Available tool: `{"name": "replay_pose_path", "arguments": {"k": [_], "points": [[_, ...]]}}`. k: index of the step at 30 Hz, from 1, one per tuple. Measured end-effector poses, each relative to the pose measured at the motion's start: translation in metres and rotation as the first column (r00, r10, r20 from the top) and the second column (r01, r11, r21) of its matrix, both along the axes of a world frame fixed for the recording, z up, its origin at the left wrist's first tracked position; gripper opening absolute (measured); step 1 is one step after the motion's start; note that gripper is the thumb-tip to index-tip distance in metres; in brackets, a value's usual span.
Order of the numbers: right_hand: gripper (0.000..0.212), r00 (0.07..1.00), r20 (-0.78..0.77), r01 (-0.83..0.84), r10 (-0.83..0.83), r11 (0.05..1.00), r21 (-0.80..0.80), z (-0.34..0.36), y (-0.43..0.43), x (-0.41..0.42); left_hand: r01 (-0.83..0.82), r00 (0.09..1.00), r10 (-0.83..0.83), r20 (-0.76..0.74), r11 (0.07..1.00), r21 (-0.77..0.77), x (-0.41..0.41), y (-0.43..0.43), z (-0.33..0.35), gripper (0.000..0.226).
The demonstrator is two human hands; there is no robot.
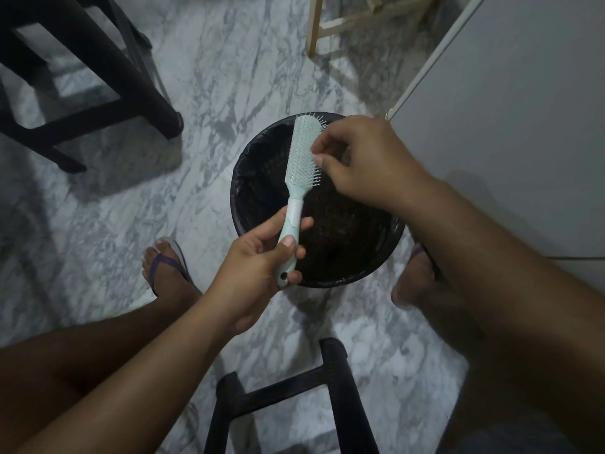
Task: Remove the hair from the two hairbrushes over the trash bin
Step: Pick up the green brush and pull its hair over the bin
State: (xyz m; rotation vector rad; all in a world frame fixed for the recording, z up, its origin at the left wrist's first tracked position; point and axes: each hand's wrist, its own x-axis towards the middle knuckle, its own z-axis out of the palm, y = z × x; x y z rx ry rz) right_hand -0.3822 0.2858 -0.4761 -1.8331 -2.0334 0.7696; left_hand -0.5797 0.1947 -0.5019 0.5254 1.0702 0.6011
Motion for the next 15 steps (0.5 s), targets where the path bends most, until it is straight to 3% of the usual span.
{"name": "replay_pose_path", "arguments": {"k": [9, 12, 15], "points": [[0.018, 0.979, 0.185, -0.091, 0.082, 0.995, 0.043, 0.0, -0.004, -0.009, 0.059, 0.992, -0.05, -0.113, 0.995, 0.079, -0.001, -0.003, -0.003, 0.051], [0.014, 1.0, -0.016, 0.026, -0.026, 0.999, 0.029, -0.005, 0.001, -0.006, 0.012, 0.999, -0.011, -0.03, 0.999, 0.035, 0.001, -0.003, -0.001, 0.049], [0.017, 0.935, -0.277, 0.222, -0.22, 0.975, -0.024, 0.003, 0.009, 0.001, -0.044, 0.998, 0.045, 0.042, 0.999, -0.013, 0.001, 0.0, -0.001, 0.045]]}}
